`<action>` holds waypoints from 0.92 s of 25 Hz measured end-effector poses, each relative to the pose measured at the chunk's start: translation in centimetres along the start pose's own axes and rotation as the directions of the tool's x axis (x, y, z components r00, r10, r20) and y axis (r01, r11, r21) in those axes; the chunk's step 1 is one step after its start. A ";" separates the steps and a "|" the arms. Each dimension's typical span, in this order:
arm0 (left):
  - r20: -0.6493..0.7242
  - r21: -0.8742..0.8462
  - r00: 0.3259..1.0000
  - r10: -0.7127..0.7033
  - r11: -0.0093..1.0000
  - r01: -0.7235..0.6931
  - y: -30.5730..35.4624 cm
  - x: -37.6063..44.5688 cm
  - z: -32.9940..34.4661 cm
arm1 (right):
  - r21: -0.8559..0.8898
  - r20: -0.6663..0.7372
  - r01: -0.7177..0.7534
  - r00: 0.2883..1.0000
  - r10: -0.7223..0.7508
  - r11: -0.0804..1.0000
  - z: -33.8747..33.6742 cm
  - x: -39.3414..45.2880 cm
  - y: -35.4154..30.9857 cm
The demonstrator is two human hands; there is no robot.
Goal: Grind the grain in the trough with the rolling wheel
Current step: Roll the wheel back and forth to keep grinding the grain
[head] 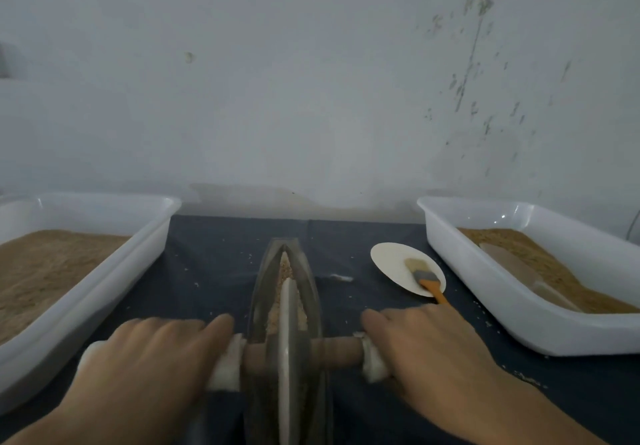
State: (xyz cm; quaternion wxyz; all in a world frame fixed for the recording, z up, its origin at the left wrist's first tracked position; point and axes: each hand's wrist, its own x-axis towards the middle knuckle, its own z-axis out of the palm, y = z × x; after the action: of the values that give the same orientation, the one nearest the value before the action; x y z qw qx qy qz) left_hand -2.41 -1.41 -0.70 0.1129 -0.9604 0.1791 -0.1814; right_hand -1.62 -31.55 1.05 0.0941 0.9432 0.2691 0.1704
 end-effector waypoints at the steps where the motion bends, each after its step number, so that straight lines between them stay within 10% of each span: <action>1: 0.085 -0.031 0.994 -0.065 0.997 0.068 -0.1 0.7 0.8 | 0.002 0.062 -0.027 0.998 0.027 1.000 0.6 1.2 -0.3; 9: -0.027 -0.126 0.973 -0.227 0.967 0.223 -3.5 11.6 5.9 | -0.183 -0.110 -0.146 0.986 0.128 0.972 3.0 14.5 1.5; 18: -0.190 -0.156 0.980 0.065 0.983 -0.095 -0.5 -0.8 2.5 | 0.005 -0.017 0.024 1.000 -0.024 1.000 0.7 0.5 -0.6; 23: 0.026 0.004 0.977 -0.210 0.978 0.210 -1.0 6.0 3.8 | -0.037 -0.030 -0.104 0.994 0.103 0.994 4.1 8.2 0.7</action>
State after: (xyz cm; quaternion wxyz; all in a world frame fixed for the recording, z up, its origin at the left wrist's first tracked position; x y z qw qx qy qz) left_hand 4.56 -2.21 -2.03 0.0962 -0.9761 0.0749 -0.1798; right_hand 6.74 -28.04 -0.33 0.0997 0.9514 0.2180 0.1934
